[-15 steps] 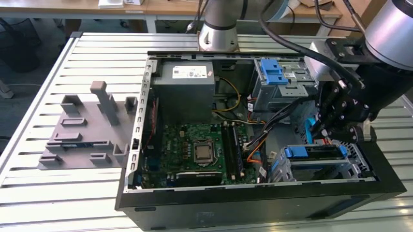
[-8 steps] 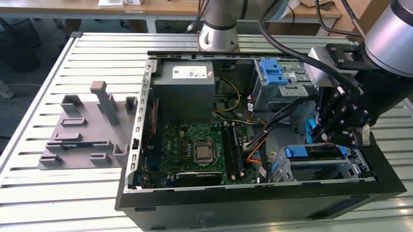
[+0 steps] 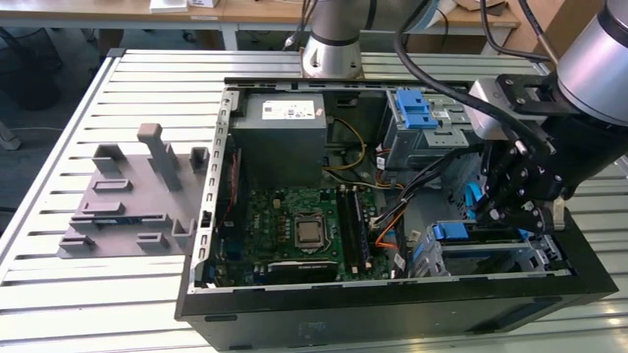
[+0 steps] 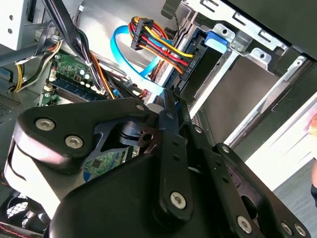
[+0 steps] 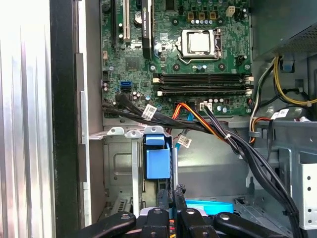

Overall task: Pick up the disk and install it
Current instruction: 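Insert the second disk wire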

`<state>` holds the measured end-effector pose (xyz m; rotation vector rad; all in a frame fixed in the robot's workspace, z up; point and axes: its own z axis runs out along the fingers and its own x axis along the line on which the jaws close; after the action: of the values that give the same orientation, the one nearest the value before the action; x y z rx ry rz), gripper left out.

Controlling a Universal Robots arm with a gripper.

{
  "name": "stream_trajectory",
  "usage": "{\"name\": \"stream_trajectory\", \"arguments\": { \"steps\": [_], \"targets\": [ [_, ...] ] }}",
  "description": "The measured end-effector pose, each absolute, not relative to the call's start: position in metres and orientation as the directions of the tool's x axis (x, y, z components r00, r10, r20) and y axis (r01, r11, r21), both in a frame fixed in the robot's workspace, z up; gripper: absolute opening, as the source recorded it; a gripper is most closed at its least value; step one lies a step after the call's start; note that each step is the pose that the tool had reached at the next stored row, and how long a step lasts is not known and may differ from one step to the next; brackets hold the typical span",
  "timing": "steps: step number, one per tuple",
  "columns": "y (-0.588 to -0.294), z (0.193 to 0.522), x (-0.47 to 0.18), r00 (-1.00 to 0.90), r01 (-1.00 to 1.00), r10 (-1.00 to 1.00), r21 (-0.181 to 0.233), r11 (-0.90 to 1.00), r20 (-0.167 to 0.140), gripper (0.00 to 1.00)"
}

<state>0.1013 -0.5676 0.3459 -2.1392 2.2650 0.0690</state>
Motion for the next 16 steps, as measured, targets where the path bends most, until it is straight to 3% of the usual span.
{"name": "stream_trajectory", "arguments": {
  "steps": [16],
  "targets": [
    [-0.5682,0.3391,0.1032,-0.067,-0.998,-0.997,0.015,0.067,-0.048,0.16]
  ]
}}
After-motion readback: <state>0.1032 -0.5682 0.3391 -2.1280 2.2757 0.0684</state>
